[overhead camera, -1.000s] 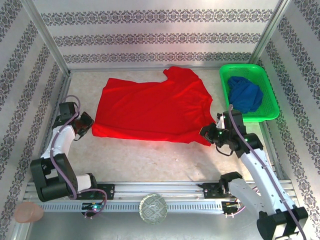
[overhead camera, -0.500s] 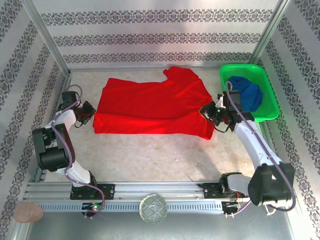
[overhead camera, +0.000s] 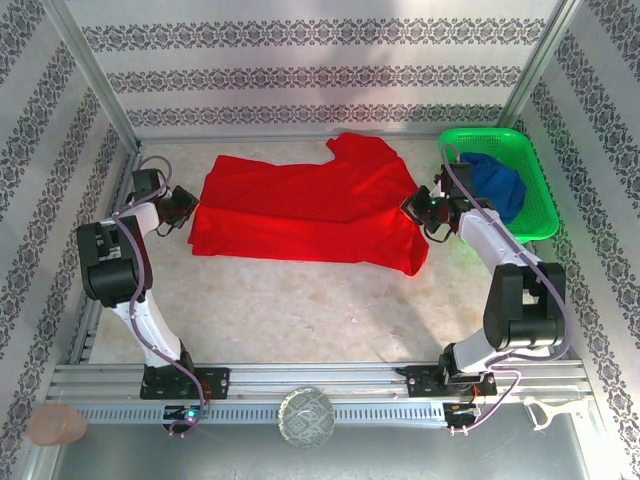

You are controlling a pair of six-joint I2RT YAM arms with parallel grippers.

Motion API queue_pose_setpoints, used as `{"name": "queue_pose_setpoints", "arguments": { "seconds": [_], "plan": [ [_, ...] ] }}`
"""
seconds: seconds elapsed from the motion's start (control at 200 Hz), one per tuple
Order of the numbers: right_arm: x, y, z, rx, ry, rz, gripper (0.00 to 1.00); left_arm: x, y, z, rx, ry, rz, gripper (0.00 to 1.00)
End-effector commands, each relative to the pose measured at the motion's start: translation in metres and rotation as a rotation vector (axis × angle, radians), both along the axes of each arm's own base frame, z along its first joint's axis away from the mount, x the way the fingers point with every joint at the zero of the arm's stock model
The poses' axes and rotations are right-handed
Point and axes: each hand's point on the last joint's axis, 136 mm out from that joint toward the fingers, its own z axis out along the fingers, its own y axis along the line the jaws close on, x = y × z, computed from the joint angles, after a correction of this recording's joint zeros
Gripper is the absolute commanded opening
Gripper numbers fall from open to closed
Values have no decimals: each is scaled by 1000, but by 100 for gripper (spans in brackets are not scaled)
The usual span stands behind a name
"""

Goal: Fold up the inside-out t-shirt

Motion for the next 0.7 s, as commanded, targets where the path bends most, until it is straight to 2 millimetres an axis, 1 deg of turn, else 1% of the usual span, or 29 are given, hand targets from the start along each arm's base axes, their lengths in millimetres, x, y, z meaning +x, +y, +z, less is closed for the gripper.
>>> {"name": "queue_pose_setpoints", "arguments": {
  "seconds": [0.0,0.05,0.075,0.105,0.135,0.175,0.205,0.255,0.32,0.345,0.4,0.47,0.525,0.595,0.695],
  "plan": [
    [27,-12,6,-60,-64,-15,16,23,-5,6,-5,-58,-18,33],
    [36,-15,5,-83,-79,-9,39,29,-6,4,-11,-59,-26,49],
    [39,-15,6,-96,-90,0,45,31,-7,4,-18,-62,-34,55],
    [39,-16,10,-104,-99,7,49,34,-7,4,-23,-64,-39,60],
    [36,-15,15,-105,-109,14,52,36,-8,8,-23,-72,-49,64],
    [28,-13,22,-119,-121,28,53,38,-8,18,-8,-88,-65,68],
    [18,-14,23,-142,-106,37,54,37,-8,25,4,-99,-79,70],
    [-2,-15,22,-170,-87,51,55,34,-10,45,22,-125,-97,71],
    [-30,-19,12,-199,-54,43,58,22,-17,66,25,-141,-113,75],
    [-38,-20,9,-205,-49,41,60,15,-23,70,16,-138,-126,75],
    [-59,-21,-7,-217,-18,42,62,-2,-40,76,-6,-116,-160,75],
    [-78,-23,-28,-231,19,41,65,-23,-65,73,-22,-112,-194,77],
    [-85,-22,-42,-225,45,44,65,-35,-83,68,-33,-99,-219,77],
    [-89,-18,-55,-226,72,69,65,-41,-100,55,-44,-85,-247,77],
    [-89,-12,-71,-238,108,107,63,-43,-112,32,-74,-46,-261,77]
  ]
}}
